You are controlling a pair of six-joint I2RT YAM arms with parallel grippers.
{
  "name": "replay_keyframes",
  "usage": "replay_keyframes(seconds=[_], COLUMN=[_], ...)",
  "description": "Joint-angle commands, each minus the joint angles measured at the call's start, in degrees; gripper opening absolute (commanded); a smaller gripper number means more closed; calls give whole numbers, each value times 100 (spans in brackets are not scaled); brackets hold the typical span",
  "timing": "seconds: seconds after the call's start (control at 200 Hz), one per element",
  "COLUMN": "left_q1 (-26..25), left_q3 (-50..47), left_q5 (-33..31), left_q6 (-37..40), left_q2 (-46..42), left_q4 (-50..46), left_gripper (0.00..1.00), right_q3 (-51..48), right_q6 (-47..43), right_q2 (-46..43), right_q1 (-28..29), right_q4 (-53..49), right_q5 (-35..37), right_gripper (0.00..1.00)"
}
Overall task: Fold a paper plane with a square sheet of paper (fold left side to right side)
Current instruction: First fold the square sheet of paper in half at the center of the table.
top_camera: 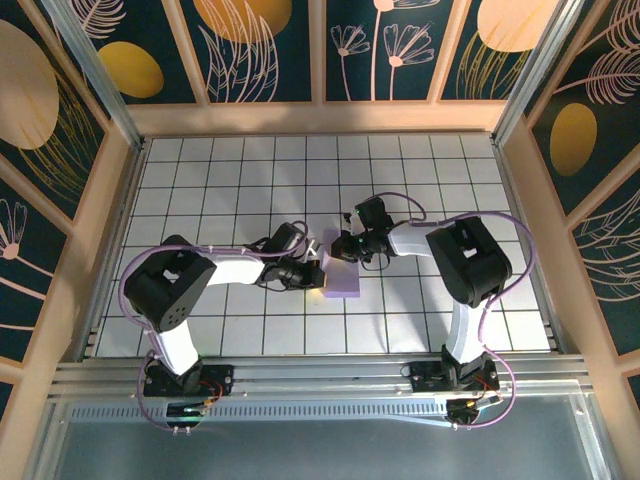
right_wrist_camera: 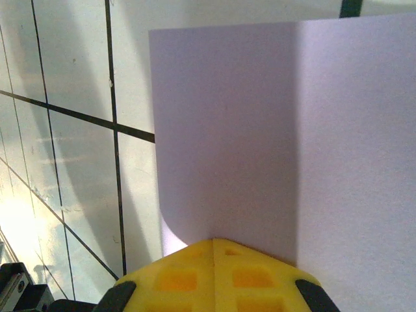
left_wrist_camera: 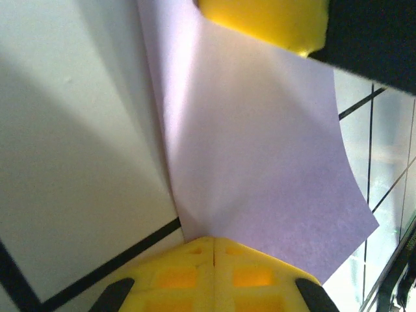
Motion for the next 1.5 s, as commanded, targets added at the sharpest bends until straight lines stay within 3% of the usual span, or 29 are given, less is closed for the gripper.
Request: replay_keyframes(seconds=[0.0,0.41,0.796,1.216,1.491], left_q1=[-26,109,2,-196,-188], left_q3=[-86,724,607,-237,-537], left_q5=[281,689,891,753,736], left_q6=[-156,-19,-15,144,-49], left_q2=[-195,159,677,154,-478], left_q4=[-593,-281,-48,-595,-452], left_gripper=[5,5,4,4,4], right_q3=[-152,-128,-93,-47,-10], right_q6=[-116,-134,-152,-213,-307], right_q2=[170,173,206,210,208], right_q1=[-161,-117,-64,-64,-47], right_q4=[-521,-531,-588,-697,-723], right_q5=[547,543,560,657,613], right_gripper=[0,0,0,0,0])
